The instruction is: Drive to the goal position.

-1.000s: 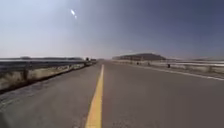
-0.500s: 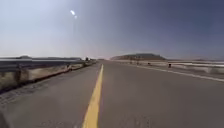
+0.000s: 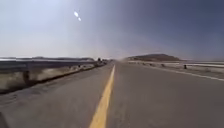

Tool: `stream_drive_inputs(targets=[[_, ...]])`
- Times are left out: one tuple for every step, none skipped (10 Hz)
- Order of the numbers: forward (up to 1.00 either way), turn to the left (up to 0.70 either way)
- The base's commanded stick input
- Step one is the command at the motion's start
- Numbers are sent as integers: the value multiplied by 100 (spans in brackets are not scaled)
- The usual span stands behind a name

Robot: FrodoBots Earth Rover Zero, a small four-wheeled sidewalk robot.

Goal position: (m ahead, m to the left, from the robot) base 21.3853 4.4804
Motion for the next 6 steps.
stream_drive_inputs(targets=[[50, 0], [50, 0], [50, 0], [50, 0], [50, 0], [50, 0]])
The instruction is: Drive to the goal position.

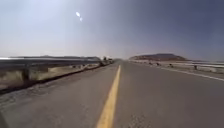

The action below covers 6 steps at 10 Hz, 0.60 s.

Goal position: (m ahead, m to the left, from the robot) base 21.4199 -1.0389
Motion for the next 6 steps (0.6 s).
stream_drive_inputs(targets=[[50, 0], [50, 0], [50, 0], [50, 0], [50, 0], [50, 0]])
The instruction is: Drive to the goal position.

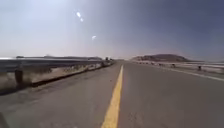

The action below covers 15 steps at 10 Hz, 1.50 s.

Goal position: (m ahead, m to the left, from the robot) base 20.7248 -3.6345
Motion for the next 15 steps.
stream_drive_inputs(targets=[[50, 0], [50, 0], [50, 0], [50, 0], [50, 0], [50, 0], [50, 0], [50, 0], [50, 0], [50, 0], [50, 0], [50, 0], [50, 0], [50, 0], [50, 0]])
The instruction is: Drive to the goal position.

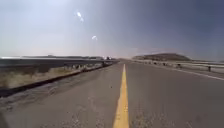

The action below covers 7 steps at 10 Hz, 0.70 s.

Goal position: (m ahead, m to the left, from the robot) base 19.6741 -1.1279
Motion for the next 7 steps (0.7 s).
stream_drive_inputs(targets=[[50, 0], [50, 0], [50, 0], [50, 0], [50, 0], [50, 0], [50, 0]])
